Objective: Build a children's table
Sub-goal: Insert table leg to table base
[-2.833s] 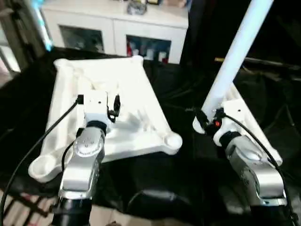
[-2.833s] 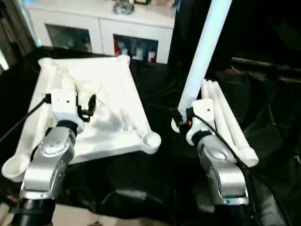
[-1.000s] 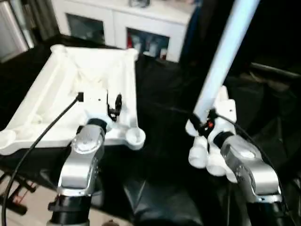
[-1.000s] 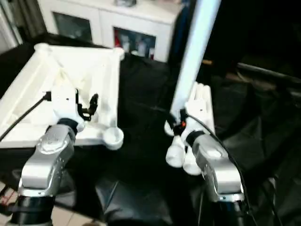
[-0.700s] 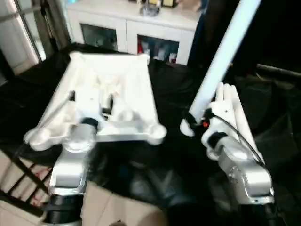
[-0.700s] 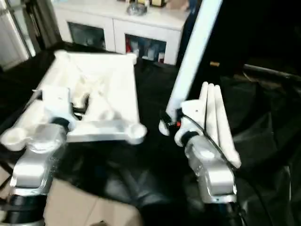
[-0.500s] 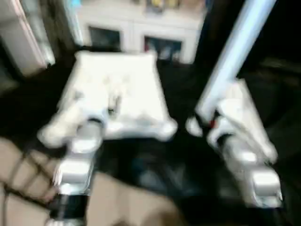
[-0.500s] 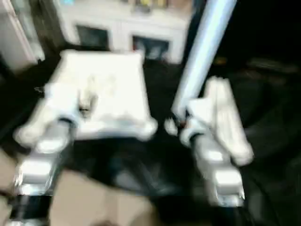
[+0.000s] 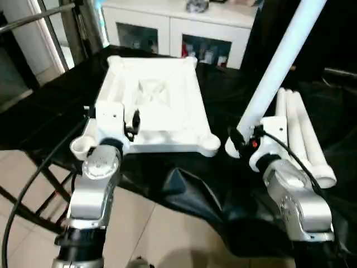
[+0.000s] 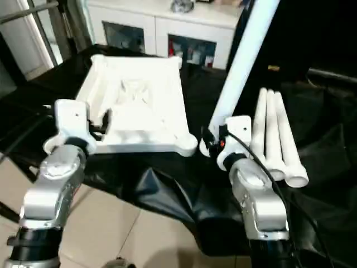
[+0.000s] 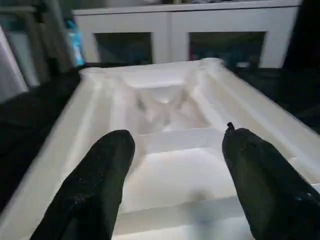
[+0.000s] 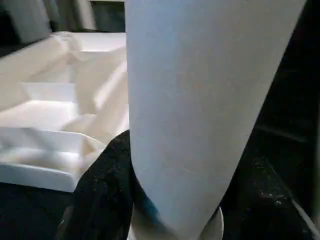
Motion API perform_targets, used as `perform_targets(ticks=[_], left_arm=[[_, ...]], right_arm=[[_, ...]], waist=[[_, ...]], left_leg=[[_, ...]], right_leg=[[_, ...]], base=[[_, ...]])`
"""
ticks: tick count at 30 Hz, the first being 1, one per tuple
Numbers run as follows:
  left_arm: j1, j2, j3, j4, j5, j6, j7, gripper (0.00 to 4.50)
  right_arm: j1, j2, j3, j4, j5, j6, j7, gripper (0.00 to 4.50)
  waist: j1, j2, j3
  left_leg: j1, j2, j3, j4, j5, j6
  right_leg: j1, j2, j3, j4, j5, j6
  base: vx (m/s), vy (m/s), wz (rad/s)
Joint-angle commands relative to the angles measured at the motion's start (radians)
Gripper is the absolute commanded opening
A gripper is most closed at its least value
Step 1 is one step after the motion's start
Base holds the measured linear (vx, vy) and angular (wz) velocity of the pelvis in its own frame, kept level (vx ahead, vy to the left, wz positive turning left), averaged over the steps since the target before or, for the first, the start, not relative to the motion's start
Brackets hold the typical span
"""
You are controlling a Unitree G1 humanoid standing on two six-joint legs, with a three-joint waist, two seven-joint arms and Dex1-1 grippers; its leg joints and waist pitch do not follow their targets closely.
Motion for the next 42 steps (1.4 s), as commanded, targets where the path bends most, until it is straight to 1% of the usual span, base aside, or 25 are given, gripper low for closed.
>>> perform_targets(ticks=[1, 4, 6, 10, 13, 16, 17, 19, 20, 21, 22, 23, 24, 25, 26, 27, 28, 29, 30, 31, 32, 33, 35, 39, 42], left_arm=[[0.017, -0.002, 0.003, -0.001, -0.008, -0.004, -0.015, 3.31], [0.037, 0.008, -0.002, -0.002, -0.005, -0.011, -0.034, 3.31], [0.066, 0.026, -0.01, -0.018, -0.002, -0.016, -0.053, 3.31], [0.088, 0.039, -0.005, -0.039, -0.006, -0.013, -0.055, 3.31], [0.085, 0.039, -0.007, -0.04, -0.008, -0.014, -0.057, 3.31], [0.085, 0.04, -0.011, -0.043, -0.005, -0.014, -0.062, 3.31], [0.084, 0.039, -0.013, -0.045, -0.004, -0.012, -0.065, 3.31], [0.085, 0.039, -0.015, -0.047, -0.003, -0.013, -0.068, 3.31], [0.087, 0.039, -0.017, -0.048, -0.003, -0.013, -0.07, 3.31], [0.087, 0.04, -0.019, -0.048, -0.002, -0.012, -0.071, 3.31], [0.087, 0.04, -0.019, -0.048, -0.002, -0.012, -0.071, 3.31], [0.089, 0.043, -0.025, -0.049, 0.0, -0.013, -0.073, 3.31], [0.091, 0.043, -0.032, -0.053, 0.002, -0.014, -0.076, 3.31], [0.091, 0.043, -0.032, -0.053, 0.002, -0.014, -0.076, 3.31], [0.092, 0.043, -0.035, -0.054, 0.006, -0.021, -0.075, 3.31], [0.093, 0.041, -0.036, -0.055, 0.005, -0.024, -0.076, 3.31], [0.092, 0.043, -0.042, -0.053, 0.014, -0.02, -0.075, 3.31], [0.091, 0.043, -0.042, -0.053, 0.015, -0.02, -0.075, 3.31], [0.089, 0.046, -0.048, -0.047, 0.024, -0.017, -0.074, 3.31], [0.089, 0.046, -0.048, -0.047, 0.024, -0.017, -0.074, 3.31], [0.088, 0.05, -0.05, -0.044, 0.023, -0.013, -0.079, 3.31], [0.086, 0.058, -0.057, -0.043, 0.012, -0.008, -0.103, 3.31], [0.081, 0.071, -0.069, -0.042, 0.008, 0.001, -0.126, 3.31], [0.026, 0.12, -0.132, -0.014, -0.02, -0.023, -0.27, 3.67], [0.002, 0.165, -0.197, -0.024, -0.047, -0.009, -0.41, 3.94]], right_arm=[[-0.031, -0.011, 0.005, 0.007, -0.006, -0.004, 0.012, 1.91], [-0.035, -0.014, 0.015, 0.006, -0.003, -0.012, 0.025, 1.91], [-0.028, -0.015, 0.018, 0.007, -0.002, -0.023, 0.035, 1.91], [-0.011, -0.013, 0.02, 0.014, -0.002, -0.038, 0.043, 1.91], [-0.013, -0.011, 0.019, 0.015, 0.001, -0.037, 0.042, 1.91], [-0.012, -0.008, 0.018, 0.011, 0.005, -0.037, 0.042, 1.91], [-0.011, -0.007, 0.019, 0.007, 0.008, -0.031, 0.044, 1.91], [-0.008, -0.002, 0.015, 0.0, 0.017, -0.028, 0.046, 1.91], [-0.002, 0.003, 0.014, -0.007, 0.022, -0.024, 0.045, 1.91], [0.001, 0.001, 0.017, -0.011, 0.017, -0.025, 0.044, 1.91], [0.001, 0.001, 0.017, -0.012, 0.017, -0.025, 0.044, 1.91], [0.008, 0.0, 0.02, -0.017, 0.012, -0.025, 0.042, 1.91], [0.014, 0.0, 0.021, -0.02, 0.008, -0.024, 0.038, 1.91], [0.014, 0.0, 0.021, -0.02, 0.008, -0.024, 0.038, 1.91], [0.017, 0.001, 0.021, -0.022, 0.008, -0.022, 0.037, 1.91], [0.019, 0.001, 0.021, -0.024, 0.008, -0.021, 0.035, 1.91], [0.021, 0.002, 0.02, -0.027, 0.007, -0.019, 0.035, 1.91], [0.021, 0.002, 0.02, -0.027, 0.007, -0.019, 0.035, 1.91], [0.026, 0.002, 0.02, -0.033, 0.007, -0.02, 0.034, 1.91], [0.026, 0.002, 0.02, -0.033, 0.007, -0.02, 0.034, 1.91], [0.029, 0.002, 0.019, -0.036, 0.008, -0.02, 0.033, 1.91], [0.03, 0.002, 0.018, -0.038, 0.009, -0.02, 0.033, 1.91], [0.029, 0.001, 0.016, -0.039, 0.009, -0.02, 0.034, 1.91], [0.016, -0.017, 0.012, -0.026, 0.009, -0.035, 0.055, 1.91], [0.009, -0.035, 0.002, -0.021, 0.026, -0.039, 0.083, 1.91]], waist=[[-0.007, 0.001, -0.051], [-0.03, 0.002, -0.034], [-0.033, -0.002, -0.037], [-0.024, -0.004, -0.057], [-0.014, -0.007, -0.077], [-0.003, -0.011, -0.087], [0.0, 0.016, -0.098], [-0.024, 0.004, -0.076], [-0.037, -0.022, -0.065], [0.009, -0.068, -0.062], [0.048, -0.056, -0.076], [0.049, -0.062, -0.074], [0.059, -0.039, -0.083], [0.05, -0.027, -0.08], [0.033, 0.031, -0.095], [-0.025, 0.072, -0.1], [-0.033, 0.057, -0.111], [-0.004, 0.039, -0.088], [0.005, 0.016, -0.083], [0.007, -0.002, -0.079], [0.017, -0.01, -0.069], [0.022, -0.004, -0.065], [0.012, 0.003, -0.058], [-0.004, 0.009, -0.045], [-0.002, 0.009, -0.047]], left_leg=[[0.043, 0.02, -0.015, -0.092, -0.449, 0.008], [0.078, 0.011, -0.018, -0.101, -0.553, 0.036], [0.077, 0.011, -0.012, -0.117, -0.484, 0.063], [0.075, 0.009, 0.002, -0.121, -0.288, 0.106], [0.076, -0.015, 0.006, -0.098, -0.08, 0.182], [0.064, -0.034, 0.002, -0.076, 0.033, 0.247], [0.15, -0.002, 0.016, -0.082, 0.056, 0.204], [0.286, 0.113, -0.025, -0.09, 0.1, 0.139], [0.262, 0.108, -0.024, -0.084, 0.104, 0.157], [0.038, -0.089, 0.039, -0.001, -0.064, 0.227], [0.024, -0.09, 0.025, 0.063, -0.159, 0.222], [-0.081, -0.042, -0.034, 0.118, -0.096, 0.156], [-0.111, -0.015, -0.068, 0.103, -0.009, 0.085], [-0.111, -0.005, -0.074, 0.066, 0.071, 0.075], [-0.045, 0.006, -0.079, -0.006, 0.365, 0.109], [0.086, 0.123, -0.209, 0.006, 0.765, 0.321], [0.133, 0.148, -0.249, 0.028, 1.034, 0.401], [0.101, 0.123, -0.225, 0.054, 1.174, 0.355], [0.037, 0.016, -0.155, 0.048, 0.974, 0.237], [0.015, -0.021, -0.121, 0.056, 0.792, 0.201], [-0.016, -0.041, -0.084, 0.018, 0.42, 0.14], [-0.004, -0.023, -0.073, -0.012, 0.11, 0.085], [0.009, -0.008, -0.065, -0.057, -0.114, 0.024], [0.027, 0.007, -0.048, -0.092, -0.369, -0.017], [0.024, 0.011, -0.043, -0.094, -0.362, -0.019]], right_leg=[[0.041, -0.07, 0.016, -0.123, -0.527, -0.01], [0.066, -0.073, -0.019, -0.164, -0.671, -0.03], [0.102, -0.088, -0.025, -0.171, -0.608, -0.056], [0.133, -0.081, -0.016, -0.148, -0.364, -0.143], [0.158, -0.06, -0.016, -0.098, 0.033, -0.242], [0.181, -0.046, -0.015, -0.075, 0.195, -0.244], [0.129, -0.023, -0.004, -0.05, 0.211, -0.229], [-0.029, -0.05, -0.029, 0.011, 0.082, -0.195], [-0.029, -0.095, -0.025, 0.014, 0.079, -0.186], [0.198, -0.096, 0.074, -0.058, 0.205, -0.165], [0.223, -0.18, 0.141, -0.093, 0.265, -0.257], [0.285, -0.211, 0.155, -0.056, 0.532, -0.333], [0.273, -0.19, 0.122, -0.005, 0.86, -0.329], [0.255, -0.162, 0.072, 0.017, 0.945, -0.301], [0.184, -0.062, -0.04, 0.057, 0.865, -0.17], [0.018, -0.034, -0.067, 0.141, 0.26, -0.032], [-0.011, -0.072, -0.039, 0.114, 0.087, 0.008], [-0.025, -0.118, 0.019, 0.058, 0.139, 0.04], [0.02, -0.093, 0.018, -0.009, 0.272, 0.025], [0.032, -0.091, 0.019, -0.021, 0.314, 0.0], [0.067, -0.108, 0.019, -0.033, 0.28, -0.021], [0.075, -0.118, 0.024, -0.052, 0.129, -0.047], [0.082, -0.109, 0.014, -0.07, -0.076, -0.082], [0.052, -0.106, 0.017, -0.105, -0.359, -0.092], [0.048, -0.107, 0.02, -0.104, -0.349, -0.091]], base=[[0.0, 0.0, 0.0], [0.044, 0.018, -0.1], [0.088, 0.025, -0.12], [0.115, 0.018, -0.02], [0.162, 0.019, 0.05], [0.143, 0.042, 0.05], [0.157, 0.012, -0.1], [0.149, -0.001, -0.25], [0.1, -0.02, -0.41], [0.1, -0.02, -0.41], [0.107, 0.008, -0.06], [0.131, 0.038, 0.1], [0.131, 0.038, 0.1], [-0.036, 0.053, -0.03], [-0.142, 0.026, -0.27], [-0.142, 0.026, -0.27], [-0.019, -0.028, -0.35], [-0.077, 0.067, -0.11], [-0.077, 0.067, -0.11], [-0.139, 0.105, 0.01], [-0.087, -0.003, 0.03], [-0.087, -0.003, 0.03], [-0.099, -0.035, -0.01], [-0.096, -0.025, 0.0], [-0.068, -0.017, 0.03]])
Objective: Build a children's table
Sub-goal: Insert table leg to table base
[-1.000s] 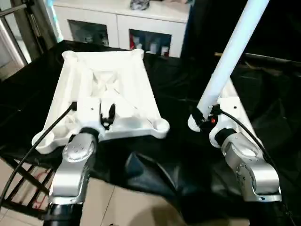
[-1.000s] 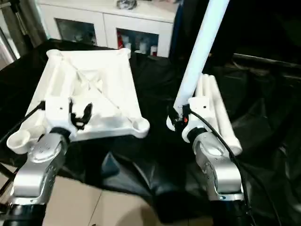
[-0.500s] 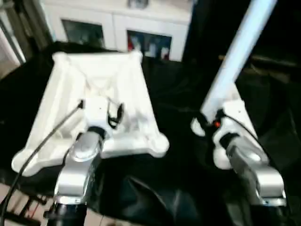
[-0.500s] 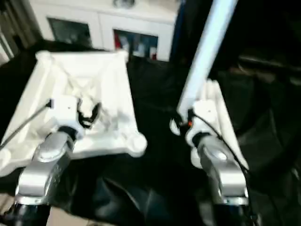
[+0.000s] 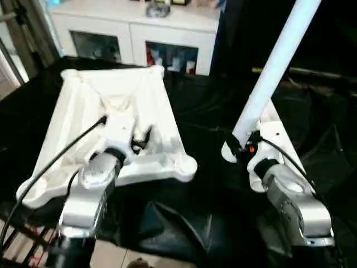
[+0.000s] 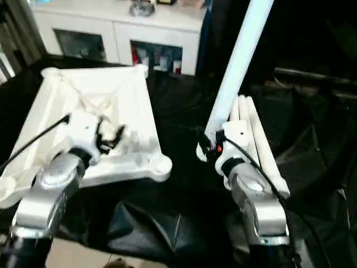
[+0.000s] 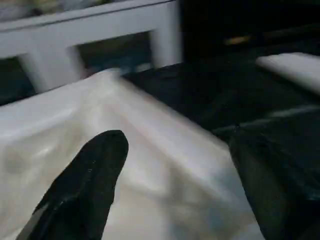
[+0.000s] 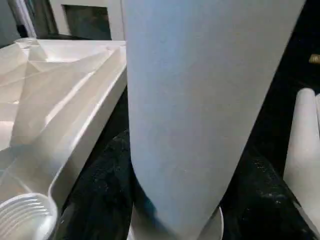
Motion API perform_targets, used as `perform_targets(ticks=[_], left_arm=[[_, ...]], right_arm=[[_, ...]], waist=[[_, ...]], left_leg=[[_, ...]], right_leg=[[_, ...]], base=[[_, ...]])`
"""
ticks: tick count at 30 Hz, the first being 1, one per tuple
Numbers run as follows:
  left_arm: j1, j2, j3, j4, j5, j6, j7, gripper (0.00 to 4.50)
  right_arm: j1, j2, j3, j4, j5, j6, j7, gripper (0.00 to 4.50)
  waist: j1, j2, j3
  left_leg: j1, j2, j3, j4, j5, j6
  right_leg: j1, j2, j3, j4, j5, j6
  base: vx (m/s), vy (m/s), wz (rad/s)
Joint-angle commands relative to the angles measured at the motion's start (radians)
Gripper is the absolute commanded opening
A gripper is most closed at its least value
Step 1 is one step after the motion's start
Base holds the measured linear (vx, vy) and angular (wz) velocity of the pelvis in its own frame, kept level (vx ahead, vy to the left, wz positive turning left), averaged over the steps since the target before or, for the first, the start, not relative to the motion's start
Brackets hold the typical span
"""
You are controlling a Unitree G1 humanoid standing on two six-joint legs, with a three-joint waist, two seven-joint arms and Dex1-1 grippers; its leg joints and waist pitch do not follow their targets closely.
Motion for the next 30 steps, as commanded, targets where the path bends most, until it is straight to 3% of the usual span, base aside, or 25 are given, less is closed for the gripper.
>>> perform_targets(ticks=[1, 3, 7, 9, 11, 14, 16, 17, 18, 19, 22, 24, 27, 29, 30], left_arm=[[-0.021, 0.05, -0.088, -0.01, -0.016, 0.021, -0.146, 4.06], [-0.028, 0.079, -0.121, -0.017, -0.033, 0.036, -0.221, 4.04], [-0.077, 0.173, -0.222, 0.034, 0.007, 0.027, -0.38, 4.39], [-0.086, 0.19, -0.239, 0.05, 0.007, 0.029, -0.421, 3.88], [-0.101, 0.219, -0.267, 0.078, 0.019, 0.024, -0.477, 4.02], [-0.123, 0.257, -0.297, 0.123, 0.041, -0.003, -0.531, 3.47], [-0.144, 0.278, -0.307, 0.164, 0.042, -0.027, -0.567, 3.49], [-0.156, 0.287, -0.311, 0.184, 0.042, -0.034, -0.582, 3.39], [-0.166, 0.295, -0.317, 0.201, 0.046, -0.035, -0.592, 3.39], [-0.177, 0.299, -0.315, 0.221, 0.05, -0.039, -0.602, 3.01], [-0.19, 0.301, -0.309, 0.241, 0.044, -0.024, -0.618, 3.04], [-0.209, 0.309, -0.294, 0.279, 0.034, -0.029, -0.643, 2.58], [-0.231, 0.323, -0.283, 0.325, 0.017, -0.057, -0.687, 2.64], [-0.244, 0.338, -0.287, 0.361, 0.006, -0.059, -0.741, 2.14], [-0.248, 0.341, -0.29, 0.371, 0.01, -0.061, -0.747, 2.14]], right_arm=[[-0.025, -0.029, -0.021, -0.005, 0.028, -0.014, 0.037, 1.91], [-0.025, -0.047, -0.024, -0.005, 0.039, -0.01, 0.064, 1.91], [-0.015, -0.111, -0.005, -0.002, 0.044, -0.009, 0.158, 1.91], [-0.013, -0.12, -0.001, -0.002, 0.043, -0.009, 0.17, 1.91], [-0.011, -0.13, -0.002, -0.003, 0.046, -0.008, 0.184, 1.91], [-0.006, -0.146, 0.007, -0.009, 0.055, -0.008, 0.207, 1.91], [0.001, -0.155, 0.017, -0.02, 0.067, -0.002, 0.232, 1.91], [0.004, -0.158, 0.021, -0.025, 0.073, 0.002, 0.244, 1.91], [0.006, -0.16, 0.025, -0.029, 0.075, 0.003, 0.253, 1.91], [0.008, -0.161, 0.027, -0.031, 0.075, 0.003, 0.261, 1.91], [0.009, -0.161, 0.029, -0.031, 0.071, 0.002, 0.266, 1.91], [0.01, -0.161, 0.029, -0.032, 0.073, 0.003, 0.273, 1.91], [0.016, -0.167, 0.032, -0.041, 0.087, 0.008, 0.287, 1.91], [0.026, -0.173, 0.039, -0.051, 0.096, 0.017, 0.302, 1.91], [0.027, -0.173, 0.04, -0.052, 0.096, 0.018, 0.303, 1.91]], waist=[[0.0, 0.008, -0.041], [-0.002, 0.007, -0.044], [0.001, 0.008, -0.049], [-0.002, 0.009, -0.049], [-0.003, 0.007, -0.052], [-0.004, 0.009, -0.057], [-0.004, 0.005, -0.057], [-0.003, 0.009, -0.058], [-0.003, 0.008, -0.057], [-0.002, 0.009, -0.058], [-0.001, 0.008, -0.057], [0.0, 0.007, -0.056], [0.0, 0.006, -0.053], [0.001, 0.008, -0.053], [0.0, 0.007, -0.053]], left_leg=[[0.022, 0.048, -0.009, -0.096, -0.341, -0.05], [0.012, 0.048, -0.006, -0.096, -0.308, -0.046], [0.012, 0.048, 0.0, -0.09, -0.256, -0.033], [0.007, 0.048, 0.002, -0.089, -0.222, -0.033], [0.006, 0.048, 0.004, -0.089, -0.201, -0.03], [0.008, 0.05, 0.008, -0.086, -0.182, -0.026], [0.01, 0.051, 0.014, -0.084, -0.168, -0.02], [0.011, 0.052, 0.015, -0.083, -0.165, -0.017], [0.011, 0.052, 0.016, -0.083, -0.167, -0.013], [0.013, 0.053, 0.016, -0.083, -0.169, -0.013], [0.012, 0.056, 0.018, -0.083, -0.159, -0.013], [0.012, 0.054, 0.02, -0.084, -0.172, -0.017], [0.014, 0.057, 0.021, -0.088, -0.201, -0.023], [0.014, 0.057, 0.02, -0.089, -0.203, -0.027], [0.015, 0.057, 0.021, -0.089, -0.206, -0.026]], right_leg=[[0.014, -0.058, 0.033, -0.106, -0.313, -0.115], [0.018, -0.059, 0.031, -0.102, -0.302, -0.111], [0.013, -0.053, 0.031, -0.097, -0.236, -0.124], [0.019, -0.054, 0.029, -0.093, -0.198, -0.14], [0.02, -0.053, 0.027, -0.088, -0.164, -0.152], [0.021, -0.049, 0.026, -0.08, -0.086, -0.167], [0.02, -0.047, 0.025, -0.078, -0.046, -0.174], [0.02, -0.048, 0.025, -0.075, -0.032, -0.18], [0.02, -0.048, 0.025, -0.076, -0.03, -0.184], [0.02, -0.049, 0.025, -0.075, -0.027, -0.187], [0.022, -0.052, 0.025, -0.073, -0.011, -0.198], [0.021, -0.053, 0.025, -0.076, -0.046, -0.197], [0.019, -0.055, 0.027, -0.082, -0.091, -0.192], [0.018, -0.055, 0.028, -0.082, -0.1, -0.19], [0.017, -0.054, 0.028, -0.083, -0.101, -0.19]], base=[[0.0, 0.0, 0.0], [0.0, 0.0, 0.0], [0.0, 0.0, 0.0], [0.0, 0.0, 0.0], [0.0, 0.0, 0.0], [0.0, 0.0, 0.0], [0.0, 0.0, 0.0], [0.0, 0.0, 0.0], [0.0, 0.0, 0.0], [0.0, 0.0, 0.0], [0.0, 0.0, 0.0], [0.0, 0.0, 0.0], [0.0, 0.0, 0.0], [0.0, 0.0, 0.0], [0.0, 0.0, 0.0]])
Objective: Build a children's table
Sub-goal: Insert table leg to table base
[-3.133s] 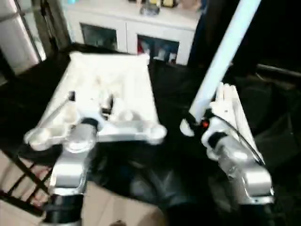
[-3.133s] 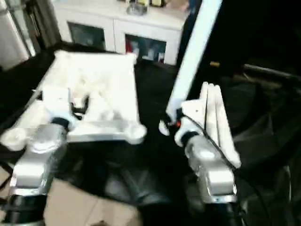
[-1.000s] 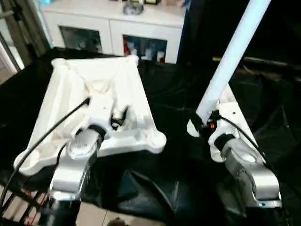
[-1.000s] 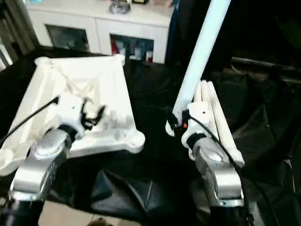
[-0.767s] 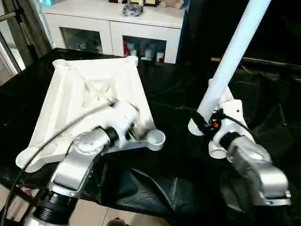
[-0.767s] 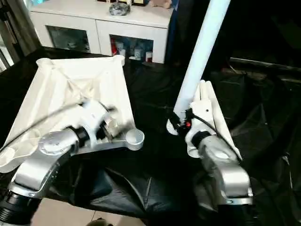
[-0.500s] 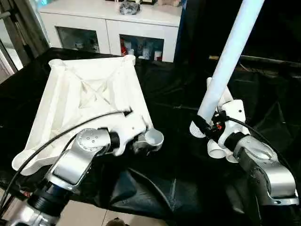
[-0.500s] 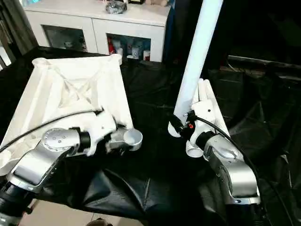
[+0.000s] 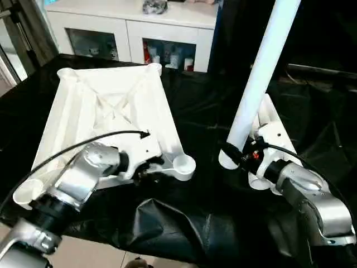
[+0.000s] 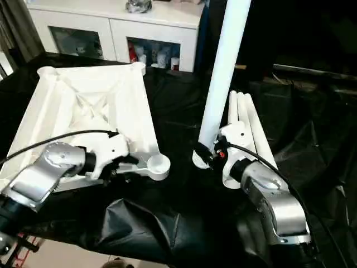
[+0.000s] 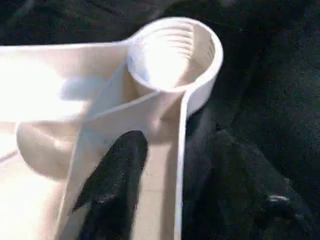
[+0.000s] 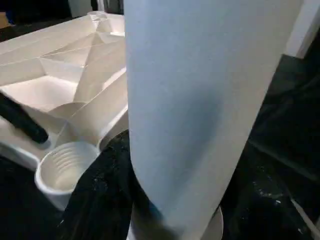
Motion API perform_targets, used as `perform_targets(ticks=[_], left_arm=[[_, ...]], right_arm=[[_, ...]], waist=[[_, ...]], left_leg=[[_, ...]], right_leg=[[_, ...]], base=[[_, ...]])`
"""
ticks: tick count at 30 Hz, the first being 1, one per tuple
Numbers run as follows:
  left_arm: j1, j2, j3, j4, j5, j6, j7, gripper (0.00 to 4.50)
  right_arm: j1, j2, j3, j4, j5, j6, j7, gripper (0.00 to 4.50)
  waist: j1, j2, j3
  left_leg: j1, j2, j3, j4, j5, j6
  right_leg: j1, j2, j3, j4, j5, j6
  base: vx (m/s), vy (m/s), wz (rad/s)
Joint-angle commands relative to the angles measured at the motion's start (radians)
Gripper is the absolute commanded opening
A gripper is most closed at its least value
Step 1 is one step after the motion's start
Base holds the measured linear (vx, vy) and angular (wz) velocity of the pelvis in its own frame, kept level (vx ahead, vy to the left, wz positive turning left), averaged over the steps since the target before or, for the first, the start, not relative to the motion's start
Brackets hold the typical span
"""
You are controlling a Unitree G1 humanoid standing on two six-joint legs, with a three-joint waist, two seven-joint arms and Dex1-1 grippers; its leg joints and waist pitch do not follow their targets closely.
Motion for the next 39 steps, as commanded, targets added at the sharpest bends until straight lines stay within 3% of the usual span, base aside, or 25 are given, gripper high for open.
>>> perform_targets(ticks=[1, 2, 3, 5, 8, 9, 10, 12, 15, 18, 20, 25, 26, 31, 32, 33, 36, 37, 39], left_arm=[[-0.019, 0.01, 0.009, 0.021, -0.001, -0.007, -0.028, 2.16], [-0.025, 0.013, 0.005, 0.038, 0.006, -0.007, -0.034, 2.2], [-0.04, 0.015, 0.005, 0.077, 0.013, -0.016, -0.044, 2.07], [-0.05, 0.018, 0.007, 0.101, 0.014, -0.019, -0.056, 1.65], [-0.058, 0.019, 0.011, 0.121, 0.015, -0.025, -0.061, 1.56], [-0.062, 0.019, 0.01, 0.131, 0.017, -0.031, -0.063, 1.56], [-0.064, 0.018, 0.008, 0.141, 0.019, -0.038, -0.063, 1.23], [-0.071, 0.012, 0.007, 0.165, 0.024, -0.052, -0.067, 1.31], [-0.079, 0.007, 0.006, 0.187, 0.029, -0.061, -0.073, 0.8], [-0.087, 0.002, 0.0, 0.213, 0.037, -0.072, -0.077, 0.79], [-0.09, 0.0, -0.001, 0.227, 0.041, -0.08, -0.077, 0.39], [-0.092, -0.003, 0.005, 0.236, 0.038, -0.085, -0.081, 0.14], [-0.09, -0.008, 0.018, 0.225, 0.02, -0.076, -0.091, 0.14], [-0.07, -0.033, 0.048, 0.112, -0.053, -0.017, -0.125, 0.0], [-0.064, -0.04, 0.048, 0.083, -0.064, 0.0, -0.128, 0.0], [-0.039, -0.064, 0.029, -0.005, -0.078, 0.038, -0.122, 0.0], [-0.027, -0.073, 0.012, -0.031, -0.065, 0.044, -0.108, 0.0], [-0.014, -0.088, -0.007, -0.054, -0.029, 0.053, -0.067, 0.0], [-0.009, -0.095, -0.016, -0.064, -0.013, 0.058, -0.047, 0.0]], right_arm=[[0.002, -0.012, 0.007, -0.038, 0.018, 0.01, 0.014, 1.91], [0.004, -0.012, 0.008, -0.039, 0.017, 0.011, 0.016, 1.91], [0.007, -0.013, 0.009, -0.042, 0.017, 0.013, 0.019, 1.91], [0.009, -0.012, 0.008, -0.046, 0.019, 0.015, 0.021, 1.91], [0.013, -0.013, 0.009, -0.05, 0.021, 0.017, 0.02, 1.91], [0.015, -0.013, 0.01, -0.052, 0.021, 0.017, 0.02, 1.91], [0.017, -0.013, 0.01, -0.054, 0.022, 0.018, 0.02, 1.91], [0.018, -0.009, 0.011, -0.058, 0.021, 0.021, 0.022, 1.91], [0.017, -0.008, 0.011, -0.059, 0.02, 0.024, 0.023, 1.91], [0.015, -0.011, 0.016, -0.056, 0.008, 0.019, 0.019, 1.91], [0.016, -0.008, 0.014, -0.057, 0.012, 0.019, 0.016, 1.91], [0.01, -0.006, 0.017, -0.045, 0.004, 0.019, 0.007, 1.91], [-0.001, -0.003, 0.017, -0.032, -0.001, 0.021, 0.001, 1.91], [-0.065, 0.021, -0.005, 0.01, 0.04, 0.058, 0.003, 1.91], [-0.08, 0.023, -0.005, 0.016, 0.05, 0.061, 0.012, 1.91], [-0.129, 0.025, -0.002, 0.033, 0.08, 0.072, 0.052, 1.91], [-0.146, 0.026, -0.002, 0.042, 0.094, 0.081, 0.068, 1.91], [-0.164, 0.02, 0.007, 0.061, 0.094, 0.084, 0.091, 1.91], [-0.172, 0.017, 0.011, 0.071, 0.094, 0.086, 0.102, 1.91]], waist=[[0.0, 0.005, -0.054], [0.001, 0.005, -0.054], [0.001, 0.011, -0.055], [0.001, 0.012, -0.055], [0.001, 0.009, -0.055], [0.002, 0.013, -0.055], [0.001, 0.012, -0.055], [0.001, 0.012, -0.054], [0.001, 0.012, -0.053], [0.002, 0.013, -0.052], [0.002, 0.013, -0.052], [0.001, 0.015, -0.052], [0.001, 0.021, -0.053], [-0.001, 0.021, -0.055], [-0.001, 0.019, -0.059], [-0.001, 0.011, -0.06], [0.005, 0.016, -0.061], [0.01, 0.007, -0.062], [0.014, 0.005, -0.062]], left_leg=[[0.022, 0.04, -0.006, -0.085, -0.226, -0.029], [0.021, 0.04, -0.006, -0.085, -0.226, -0.03], [0.022, 0.041, -0.007, -0.085, -0.227, -0.033], [0.022, 0.04, -0.007, -0.086, -0.23, -0.037], [0.022, 0.042, -0.008, -0.087, -0.228, -0.039], [0.022, 0.042, -0.008, -0.086, -0.229, -0.04], [0.022, 0.041, -0.007, -0.086, -0.23, -0.04], [0.022, 0.042, -0.007, -0.087, -0.242, -0.042], [0.024, 0.043, -0.007, -0.089, -0.256, -0.046], [0.023, 0.044, -0.008, -0.09, -0.265, -0.049], [0.024, 0.045, -0.008, -0.091, -0.268, -0.05], [0.023, 0.045, -0.009, -0.091, -0.265, -0.053], [0.023, 0.045, -0.01, -0.091, -0.262, -0.053], [0.021, 0.045, -0.006, -0.086, -0.225, -0.047], [0.02, 0.045, -0.006, -0.082, -0.189, -0.038], [0.018, 0.045, -0.004, -0.079, -0.15, -0.025], [0.018, 0.043, 0.002, -0.07, -0.099, 0.008], [0.017, 0.044, 0.003, -0.069, -0.093, 0.015], [0.014, 0.044, 0.004, -0.069, -0.092, 0.022]], right_leg=[[0.029, -0.057, 0.028, -0.078, -0.111, -0.181], [0.029, -0.057, 0.028, -0.078, -0.11, -0.182], [0.029, -0.059, 0.028, -0.076, -0.11, -0.184], [0.029, -0.058, 0.028, -0.077, -0.109, -0.184], [0.03, -0.059, 0.027, -0.075, -0.083, -0.189], [0.029, -0.059, 0.027, -0.074, -0.08, -0.19], [0.03, -0.059, 0.028, -0.076, -0.081, -0.19], [0.029, -0.059, 0.028, -0.078, -0.093, -0.191], [0.029, -0.06, 0.029, -0.079, -0.108, -0.192], [0.028, -0.062, 0.03, -0.081, -0.126, -0.192], [0.028, -0.063, 0.03, -0.081, -0.131, -0.19], [0.029, -0.062, 0.029, -0.079, -0.111, -0.193], [0.028, -0.062, 0.029, -0.078, -0.103, -0.195], [0.03, -0.064, 0.029, -0.073, -0.057, -0.223], [0.035, -0.063, 0.028, -0.065, -0.007, -0.229], [0.037, -0.061, 0.026, -0.061, 0.042, -0.236], [0.034, -0.056, 0.025, -0.058, 0.1, -0.243], [0.036, -0.058, 0.025, -0.057, 0.104, -0.242], [0.036, -0.058, 0.024, -0.058, 0.088, -0.235]], base=[[0.0, 0.0, 0.0], [0.0, 0.0, 0.0], [0.0, 0.0, 0.0], [0.0, 0.0, 0.0], [0.0, 0.0, 0.0], [0.0, 0.0, 0.0], [0.0, 0.0, 0.0], [0.0, 0.0, 0.0], [0.0, 0.0, 0.0], [0.0, 0.0, 0.0], [0.0, 0.0, 0.0], [0.0, 0.0, 0.0], [0.0, 0.0, 0.0], [0.0, 0.0, 0.0], [0.0, 0.0, 0.0], [0.0, 0.0, 0.0], [0.0, 0.0, 0.0], [0.0, 0.0, 0.0], [0.0, 0.0, 0.0]])
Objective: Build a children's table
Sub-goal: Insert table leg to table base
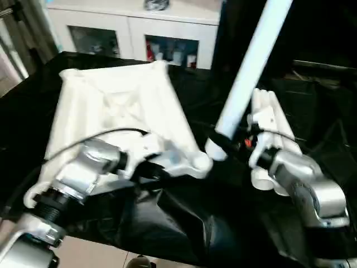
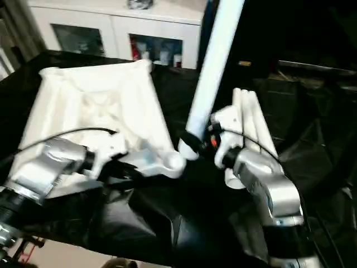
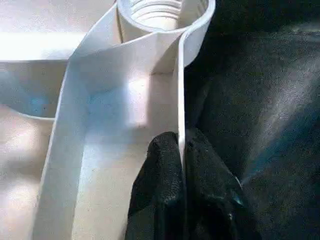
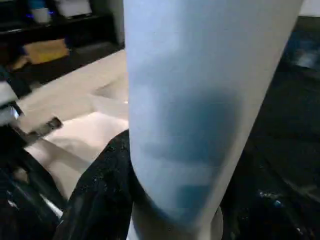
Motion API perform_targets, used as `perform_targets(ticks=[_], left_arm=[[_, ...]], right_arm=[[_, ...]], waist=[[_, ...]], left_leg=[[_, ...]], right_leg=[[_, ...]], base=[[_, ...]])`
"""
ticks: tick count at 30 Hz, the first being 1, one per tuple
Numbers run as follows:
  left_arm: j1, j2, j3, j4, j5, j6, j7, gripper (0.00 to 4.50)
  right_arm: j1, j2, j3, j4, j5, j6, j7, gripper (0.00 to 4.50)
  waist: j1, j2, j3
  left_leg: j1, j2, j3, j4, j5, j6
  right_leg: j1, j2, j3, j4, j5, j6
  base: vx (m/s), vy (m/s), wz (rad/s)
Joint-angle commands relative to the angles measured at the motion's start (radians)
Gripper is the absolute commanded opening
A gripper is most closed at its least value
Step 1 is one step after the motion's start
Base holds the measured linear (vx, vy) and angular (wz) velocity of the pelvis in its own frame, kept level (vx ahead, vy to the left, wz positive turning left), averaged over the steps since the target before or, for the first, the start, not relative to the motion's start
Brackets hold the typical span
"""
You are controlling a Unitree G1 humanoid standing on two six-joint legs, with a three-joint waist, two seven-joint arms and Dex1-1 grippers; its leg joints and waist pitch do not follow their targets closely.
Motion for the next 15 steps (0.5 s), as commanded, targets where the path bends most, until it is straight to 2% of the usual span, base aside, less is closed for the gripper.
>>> perform_targets(ticks=[1, 2, 3, 4, 6, 8, 14, 15], left_arm=[[-0.005, -0.026, -0.008, -0.055, 0.0, 0.017, 0.03, 0.0], [-0.003, -0.038, -0.009, -0.062, 0.001, 0.03, 0.04, 0.0], [0.0, -0.047, -0.009, -0.078, 0.0, 0.059, 0.049, 0.0], [0.004, -0.056, -0.011, -0.091, 0.003, 0.077, 0.058, 0.0], [0.006, -0.066, -0.014, -0.094, 0.02, 0.078, 0.077, 0.0], [0.001, -0.077, -0.013, -0.067, 0.037, 0.031, 0.097, 0.46], [-0.023, -0.069, -0.024, -0.029, 0.065, -0.004, 0.113, 0.71], [-0.031, -0.071, -0.021, -0.014, 0.065, -0.003, 0.11, 0.72]], right_arm=[[-0.014, -0.011, 0.006, 0.023, 0.014, 0.007, 0.025, 1.91], [-0.019, -0.011, 0.008, 0.034, 0.014, 0.007, 0.031, 1.91], [-0.022, -0.013, 0.011, 0.045, 0.015, 0.007, 0.038, 1.9], [-0.026, -0.014, 0.016, 0.055, 0.013, 0.005, 0.042, 1.9], [-0.029, -0.015, 0.022, 0.067, 0.011, 0.002, 0.044, 1.9], [-0.03, -0.013, 0.024, 0.071, 0.012, 0.003, 0.044, 1.9], [-0.028, -0.009, 0.02, 0.072, 0.007, 0.002, 0.051, 1.9], [-0.025, -0.01, 0.017, 0.07, 0.009, 0.002, 0.05, 1.9]], waist=[[-0.003, -0.005, -0.07], [-0.004, -0.01, -0.069], [-0.002, -0.014, -0.066], [-0.001, -0.012, -0.067], [-0.002, -0.018, -0.064], [-0.002, -0.019, -0.064], [-0.001, -0.017, -0.066], [-0.002, -0.005, -0.066]], left_leg=[[0.023, 0.041, -0.003, -0.067, -0.093, 0.016], [0.024, 0.042, -0.001, -0.068, -0.094, 0.016], [0.023, 0.041, -0.001, -0.07, -0.103, 0.015], [0.023, 0.042, -0.001, -0.069, -0.107, 0.012], [0.022, 0.043, 0.0, -0.071, -0.115, 0.012], [0.02, 0.041, 0.001, -0.069, -0.108, 0.014], [0.021, 0.04, 0.0, -0.067, -0.096, 0.016], [0.022, 0.039, 0.0, -0.067, -0.106, 0.008]], right_leg=[[0.045, -0.056, 0.025, -0.058, 0.085, -0.227], [0.044, -0.056, 0.025, -0.058, 0.079, -0.226], [0.043, -0.058, 0.026, -0.063, 0.035, -0.221], [0.043, -0.059, 0.026, -0.061, 0.025, -0.22], [0.042, -0.06, 0.026, -0.065, -0.009, -0.214], [0.043, -0.059, 0.027, -0.067, -0.015, -0.206], [0.041, -0.055, 0.026, -0.064, 0.017, -0.198], [0.038, -0.054, 0.026, -0.065, 0.011, -0.198]], base=[[0.0, 0.0, 0.0], [0.0, 0.0, 0.0], [0.0, 0.0, 0.0], [0.0, 0.0, 0.0], [0.0, 0.0, 0.0], [0.0, 0.0, 0.0], [0.0, 0.0, 0.0], [0.0, 0.0, 0.0]])
